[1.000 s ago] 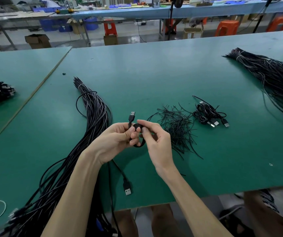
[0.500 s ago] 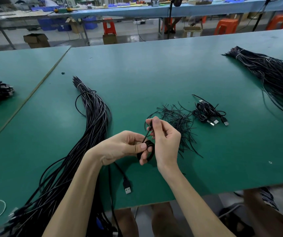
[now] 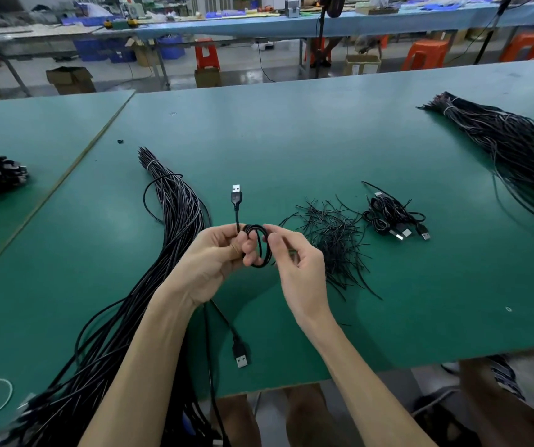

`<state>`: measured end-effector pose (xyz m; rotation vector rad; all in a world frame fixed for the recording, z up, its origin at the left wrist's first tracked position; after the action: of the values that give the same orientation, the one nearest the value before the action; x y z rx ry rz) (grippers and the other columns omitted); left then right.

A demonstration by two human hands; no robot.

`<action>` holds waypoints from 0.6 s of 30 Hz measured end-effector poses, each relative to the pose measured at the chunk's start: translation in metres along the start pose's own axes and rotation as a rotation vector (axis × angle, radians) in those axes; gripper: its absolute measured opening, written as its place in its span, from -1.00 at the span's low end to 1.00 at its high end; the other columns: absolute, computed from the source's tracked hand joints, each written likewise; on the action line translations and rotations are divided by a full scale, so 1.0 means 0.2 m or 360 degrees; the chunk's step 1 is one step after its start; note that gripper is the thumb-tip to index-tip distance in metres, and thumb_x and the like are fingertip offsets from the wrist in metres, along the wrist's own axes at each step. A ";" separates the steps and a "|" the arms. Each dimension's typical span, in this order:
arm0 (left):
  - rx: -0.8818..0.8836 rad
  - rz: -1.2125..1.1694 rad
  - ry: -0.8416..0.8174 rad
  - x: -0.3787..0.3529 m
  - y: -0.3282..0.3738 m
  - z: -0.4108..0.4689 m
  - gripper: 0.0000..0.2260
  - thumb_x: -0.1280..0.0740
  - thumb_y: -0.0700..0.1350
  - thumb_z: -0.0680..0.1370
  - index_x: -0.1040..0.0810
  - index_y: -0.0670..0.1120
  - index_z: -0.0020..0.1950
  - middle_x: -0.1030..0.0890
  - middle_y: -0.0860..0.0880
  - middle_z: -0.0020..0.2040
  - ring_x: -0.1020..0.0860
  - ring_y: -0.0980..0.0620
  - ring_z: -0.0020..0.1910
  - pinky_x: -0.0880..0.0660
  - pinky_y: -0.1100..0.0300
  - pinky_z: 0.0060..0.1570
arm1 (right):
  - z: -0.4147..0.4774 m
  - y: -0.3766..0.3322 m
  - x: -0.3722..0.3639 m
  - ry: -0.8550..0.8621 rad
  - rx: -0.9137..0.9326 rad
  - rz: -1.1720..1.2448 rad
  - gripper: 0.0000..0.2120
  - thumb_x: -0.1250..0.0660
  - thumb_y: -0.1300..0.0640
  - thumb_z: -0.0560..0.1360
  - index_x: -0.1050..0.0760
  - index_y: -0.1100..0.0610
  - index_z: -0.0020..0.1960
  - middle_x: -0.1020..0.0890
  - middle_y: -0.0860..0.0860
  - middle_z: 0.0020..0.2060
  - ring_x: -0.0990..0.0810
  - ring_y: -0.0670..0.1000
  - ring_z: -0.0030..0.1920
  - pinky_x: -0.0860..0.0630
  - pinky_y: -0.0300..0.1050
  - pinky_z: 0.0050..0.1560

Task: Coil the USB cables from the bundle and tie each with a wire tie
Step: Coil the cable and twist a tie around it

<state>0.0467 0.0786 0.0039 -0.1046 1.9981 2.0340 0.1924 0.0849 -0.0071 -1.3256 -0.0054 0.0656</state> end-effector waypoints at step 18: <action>-0.0016 0.0079 -0.0031 -0.01 -0.02 0.01 -0.83 -0.25 -0.20 0.65 -0.58 -0.28 0.05 -0.58 -0.10 -0.24 -0.61 -0.03 -0.21 -0.61 0.08 0.02 | 0.00 0.03 -0.02 -0.0086 -0.0071 -0.0073 -0.76 -0.30 0.30 0.66 -0.67 0.18 0.25 -0.66 0.06 -0.04 -0.65 -0.01 -0.07 -0.58 -0.14 -0.03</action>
<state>0.0488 0.0796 0.0006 -0.0380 1.9980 2.0674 0.1877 0.0856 -0.0127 -1.3673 -0.0836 0.0629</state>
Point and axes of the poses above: each hand's wrist, its own z-axis towards the middle knuckle, its own x-axis out of the back of the hand, y = z × x, the point moved 8 cm from there along z, towards the middle knuckle
